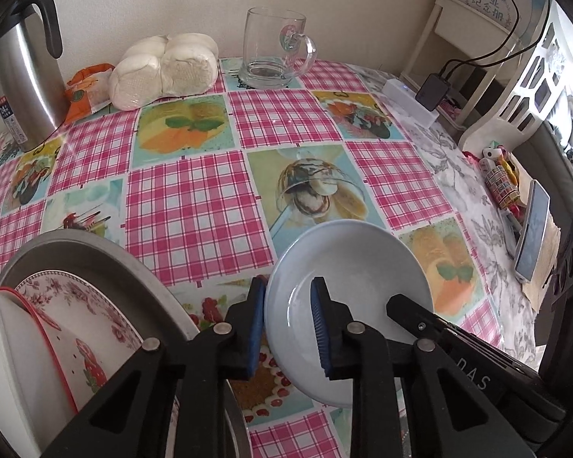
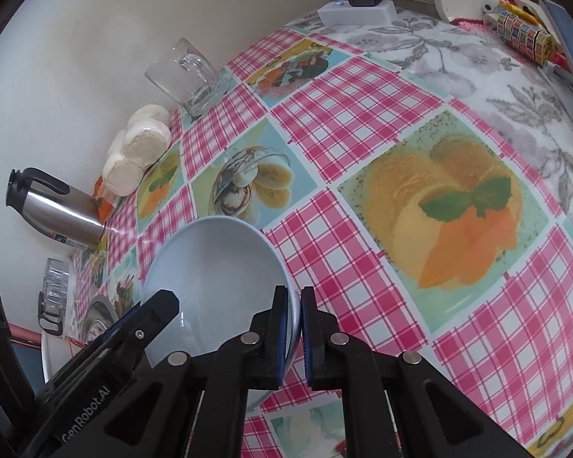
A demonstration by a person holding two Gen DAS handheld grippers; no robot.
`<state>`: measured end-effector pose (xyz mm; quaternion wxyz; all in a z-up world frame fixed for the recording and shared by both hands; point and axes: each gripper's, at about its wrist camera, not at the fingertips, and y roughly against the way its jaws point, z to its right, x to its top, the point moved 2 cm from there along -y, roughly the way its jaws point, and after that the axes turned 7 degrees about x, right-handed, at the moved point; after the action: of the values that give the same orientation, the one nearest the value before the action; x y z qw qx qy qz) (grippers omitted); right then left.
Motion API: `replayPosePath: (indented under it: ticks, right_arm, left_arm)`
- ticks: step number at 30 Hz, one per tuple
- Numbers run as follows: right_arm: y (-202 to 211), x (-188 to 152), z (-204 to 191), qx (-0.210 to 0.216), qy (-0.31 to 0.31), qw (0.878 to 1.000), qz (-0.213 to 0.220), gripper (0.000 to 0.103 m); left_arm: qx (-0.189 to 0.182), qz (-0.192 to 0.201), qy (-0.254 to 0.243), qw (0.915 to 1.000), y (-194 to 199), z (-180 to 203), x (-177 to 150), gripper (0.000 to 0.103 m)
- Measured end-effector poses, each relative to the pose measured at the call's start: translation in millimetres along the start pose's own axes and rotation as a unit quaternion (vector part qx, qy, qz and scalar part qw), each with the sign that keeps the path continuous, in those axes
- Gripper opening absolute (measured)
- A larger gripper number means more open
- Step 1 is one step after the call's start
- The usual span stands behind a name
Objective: Organize plates and bowls
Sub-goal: 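Lift and carry the red-printed bowl over the basin with both tools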
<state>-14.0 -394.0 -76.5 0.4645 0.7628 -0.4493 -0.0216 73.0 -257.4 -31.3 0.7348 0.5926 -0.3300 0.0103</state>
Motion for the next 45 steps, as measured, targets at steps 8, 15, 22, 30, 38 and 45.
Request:
replayPosePath:
  ticks: [8,15,22,30,38,45]
  right_arm:
    - [31.4,6.4,-24.6,0.013,0.029,0.999,0.041,0.008]
    - [65.6,-0.5,-77.5,0.042,0.085,0.993,0.074,0.008]
    - [72.8,-27.4,-141.8,0.079,0.147,0.984,0.067,0.009]
    - [64.9,-54.5,-186.9,0.086,0.187,0.977,0.064,0.01]
    - [68.9,-56.1,-194.2,0.083,0.186,0.976,0.072,0.01]
    - [68.9,-63.5,-208.3,0.105,0.197,0.973,0.065,0.01]
  left_arm:
    - [-0.017,0.041,0.013,0.9989,44.1,-10.3,7.2,0.025]
    - [-0.016,0.096,0.048,0.9941,103.0,-49.3,0.9,0.025]
    - [-0.008,0.129,0.113,0.9851,144.0,-109.5,-21.0,0.025]
    - [-0.011,0.148,0.159,0.9761,159.8,-148.7,-39.0,0.025]
    - [-0.031,0.156,0.164,0.9735,164.8,-153.9,-40.3,0.025]
    - [-0.02,0.172,0.185,0.9675,180.5,-170.8,-47.6,0.029]
